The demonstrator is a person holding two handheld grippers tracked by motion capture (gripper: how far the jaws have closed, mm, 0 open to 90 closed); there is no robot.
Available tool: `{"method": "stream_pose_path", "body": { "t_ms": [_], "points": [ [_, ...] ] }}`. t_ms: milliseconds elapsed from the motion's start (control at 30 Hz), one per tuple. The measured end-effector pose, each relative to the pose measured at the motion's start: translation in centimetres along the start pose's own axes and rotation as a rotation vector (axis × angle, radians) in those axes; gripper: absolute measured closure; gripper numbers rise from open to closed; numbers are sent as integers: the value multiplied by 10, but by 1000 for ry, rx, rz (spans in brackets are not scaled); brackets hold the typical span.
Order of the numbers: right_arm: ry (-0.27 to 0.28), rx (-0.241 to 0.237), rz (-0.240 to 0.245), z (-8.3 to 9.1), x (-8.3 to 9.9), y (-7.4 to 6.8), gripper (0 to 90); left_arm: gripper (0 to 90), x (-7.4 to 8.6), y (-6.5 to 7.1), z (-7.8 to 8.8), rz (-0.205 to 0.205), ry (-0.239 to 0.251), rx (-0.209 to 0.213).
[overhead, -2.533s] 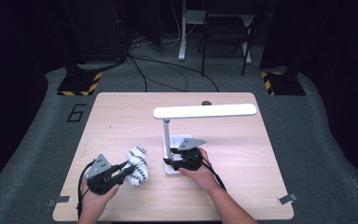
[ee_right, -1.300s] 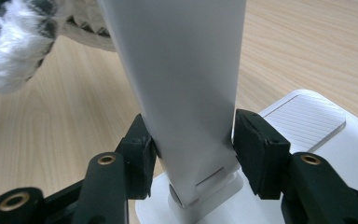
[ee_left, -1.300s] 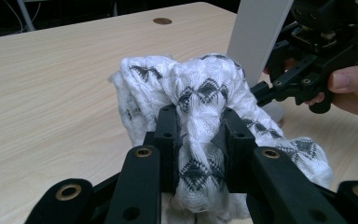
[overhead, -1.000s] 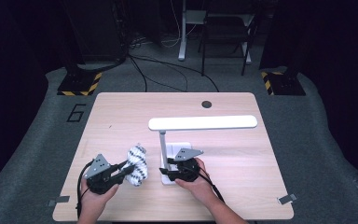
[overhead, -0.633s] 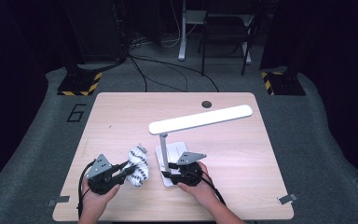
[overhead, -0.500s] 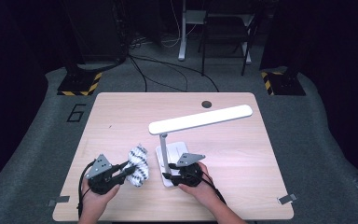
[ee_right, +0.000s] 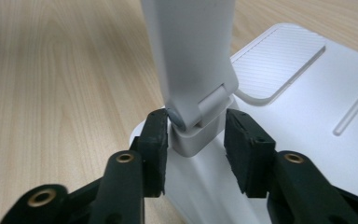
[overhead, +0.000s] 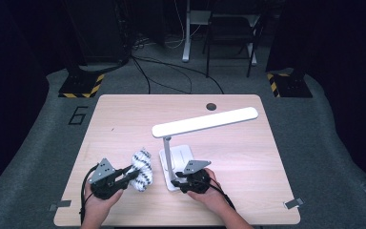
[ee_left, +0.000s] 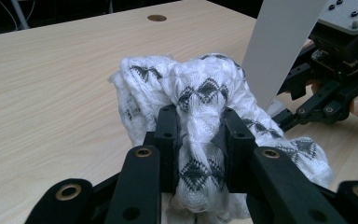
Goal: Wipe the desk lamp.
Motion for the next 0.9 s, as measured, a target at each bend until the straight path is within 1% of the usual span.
{"method": "stream_pose_path", "body": {
  "t_ms": [33, 67, 100, 133, 167, 200, 233, 300, 367, 400, 433, 500, 533, 600, 633, 667, 700, 733, 800, 833, 900],
  "points": [
    [-3, -10, 11, -1, 1, -1, 631, 722, 0, 1, -1, 4, 1, 0],
    [-3, -7, 16, -1, 1, 0, 632, 722, 0, 1, -1, 3, -3, 2],
    [-6, -14, 21, -1, 1, 0, 633, 721, 0, 1, -2, -1, 0, -1],
    [-3, -13, 16, -1, 1, 0, 633, 722, 0, 0, -2, -5, 3, -2],
    [6, -1, -8, -2, 0, -1, 633, 722, 0, 0, -2, -7, 2, -2],
    [3, -9, -4, -3, -1, -1, 633, 722, 0, 0, -2, -7, 2, -2],
    [2, 0, -13, -4, -1, -2, 632, 722, 0, 1, -2, -8, -5, 6],
    [11, 1, -9, -6, -3, -3, 631, 722, 0, 2, -3, -10, -8, 14],
    [14, -5, -6, -7, -3, -2, 628, 722, -1, 3, -5, -15, -8, 22],
    [12, -8, -14, -7, -3, -2, 626, 722, -1, 5, -6, -15, -7, 28],
    [11, -20, -5, -7, -3, -1, 622, 722, -2, 6, -7, -21, -12, 40],
    [25, -21, -14, -8, -3, 0, 608, 722, -3, 10, -11, -36, -7, 48],
    [26, -24, -14, -8, -3, 0, 606, 722, -4, 12, -12, -41, -14, 61],
    [31, -25, -15, -8, -3, 0, 605, 722, -6, 13, -14, -46, -5, 61],
    [37, -26, -19, -8, -3, 0, 605, 722, -10, 17, -17, -48, 6, 75],
    [37, -26, -19, -8, -3, 0, 605, 722, -10, 17, -17, -48, 6, 75],
    [35, -30, -31, -8, -2, -1, 607, 722, -14, 20, -19, -47, 8, 89],
    [35, -30, -31, -8, -2, -1, 607, 722, -14, 20, -19, -47, 8, 89],
    [38, -29, -37, -8, -2, -1, 608, 722, -20, 23, -23, -57, 14, 90],
    [35, -30, -33, -8, -2, -1, 609, 722, -22, 24, -23, -59, 12, 93],
    [34, -24, -39, -8, -2, -1, 610, 722, -25, 25, -24, -66, 9, 91]
  ]
}}
Point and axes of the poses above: each handheld gripper's, and its own axes: z roughly backward along the jaws, x roughly out of its underside, y roughly to its right, the point moved 6 cm from there along -z, roughly forward along the jaws, and after that the axes turned 1 degree about -z, right-handed, at the moved point
